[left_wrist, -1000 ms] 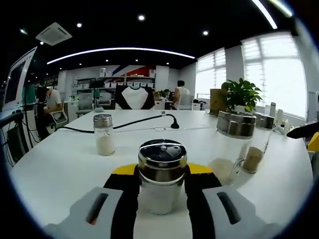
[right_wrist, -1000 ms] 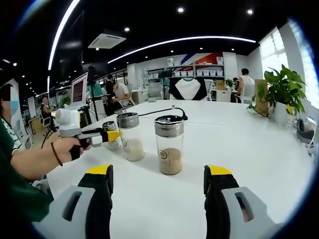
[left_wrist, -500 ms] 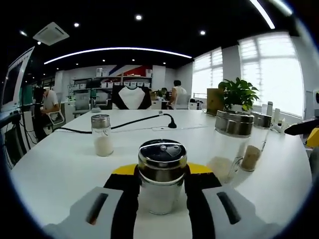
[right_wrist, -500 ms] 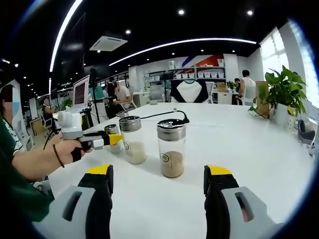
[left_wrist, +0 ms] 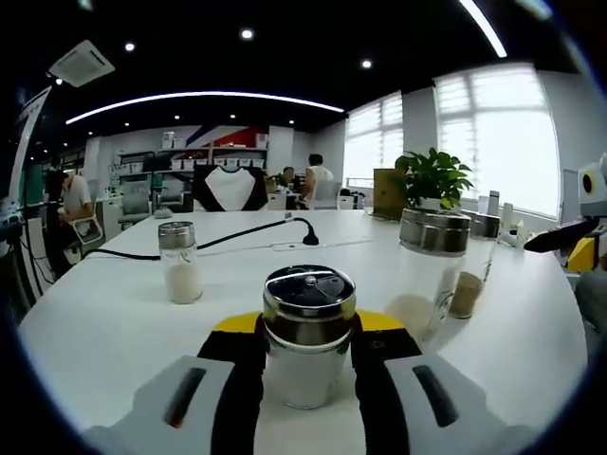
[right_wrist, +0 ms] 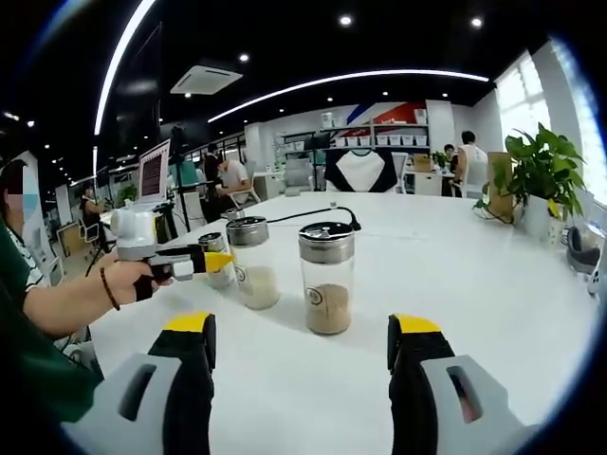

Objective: Rotate the seasoning bottle until the label or dispensing opening points toward the visible target arrow and the bottle remains upright within the marked orientation range

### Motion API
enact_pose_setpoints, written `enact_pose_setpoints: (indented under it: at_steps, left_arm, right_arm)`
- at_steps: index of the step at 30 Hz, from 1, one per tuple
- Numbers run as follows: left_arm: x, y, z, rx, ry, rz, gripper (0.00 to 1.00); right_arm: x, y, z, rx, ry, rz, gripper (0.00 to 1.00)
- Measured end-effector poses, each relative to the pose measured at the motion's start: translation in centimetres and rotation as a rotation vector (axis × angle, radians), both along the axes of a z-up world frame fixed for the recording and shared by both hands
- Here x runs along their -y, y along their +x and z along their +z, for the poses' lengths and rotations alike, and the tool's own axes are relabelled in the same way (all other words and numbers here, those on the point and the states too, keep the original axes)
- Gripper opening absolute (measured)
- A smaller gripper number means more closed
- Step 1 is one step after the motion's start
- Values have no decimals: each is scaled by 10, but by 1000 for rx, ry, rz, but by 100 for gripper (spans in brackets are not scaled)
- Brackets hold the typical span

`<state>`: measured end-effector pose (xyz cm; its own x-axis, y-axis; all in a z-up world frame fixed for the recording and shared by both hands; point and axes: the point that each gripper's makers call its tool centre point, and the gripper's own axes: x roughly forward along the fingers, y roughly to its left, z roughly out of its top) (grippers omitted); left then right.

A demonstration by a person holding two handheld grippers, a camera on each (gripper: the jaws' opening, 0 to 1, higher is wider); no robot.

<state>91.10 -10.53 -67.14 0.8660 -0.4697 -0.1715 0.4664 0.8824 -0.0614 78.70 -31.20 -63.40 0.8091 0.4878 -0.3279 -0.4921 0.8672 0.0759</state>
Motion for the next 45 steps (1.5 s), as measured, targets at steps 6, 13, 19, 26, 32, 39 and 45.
enact_pose_setpoints:
  at_steps: [6,13,19,26,32,39,45]
  left_arm:
    - [2,-2,0,7,-8,-93,37]
    - [4,-5,1,11,-11,-198,37]
    - [6,-6,1,11,-12,-278,37]
    - [11,-7,1,-3,-2,-397,37]
    - [11,-8,1,-6,-2,-481,37]
    - [14,-11,0,-1,4,-559,37]
    - [15,-12,0,17,11,-607,37]
  right_arm:
    - [-2,0,-1,-4,-2,5,75]
    - [-3,0,-1,-4,-4,8,75]
    - [-1,0,0,-2,-8,2,75]
    - [-4,0,1,-3,-13,10,75]
    - [-4,0,0,-6,-18,8,75]
    - [-5,0,0,-6,-26,13,75]
    - [-4,0,0,-8,-29,10,74]
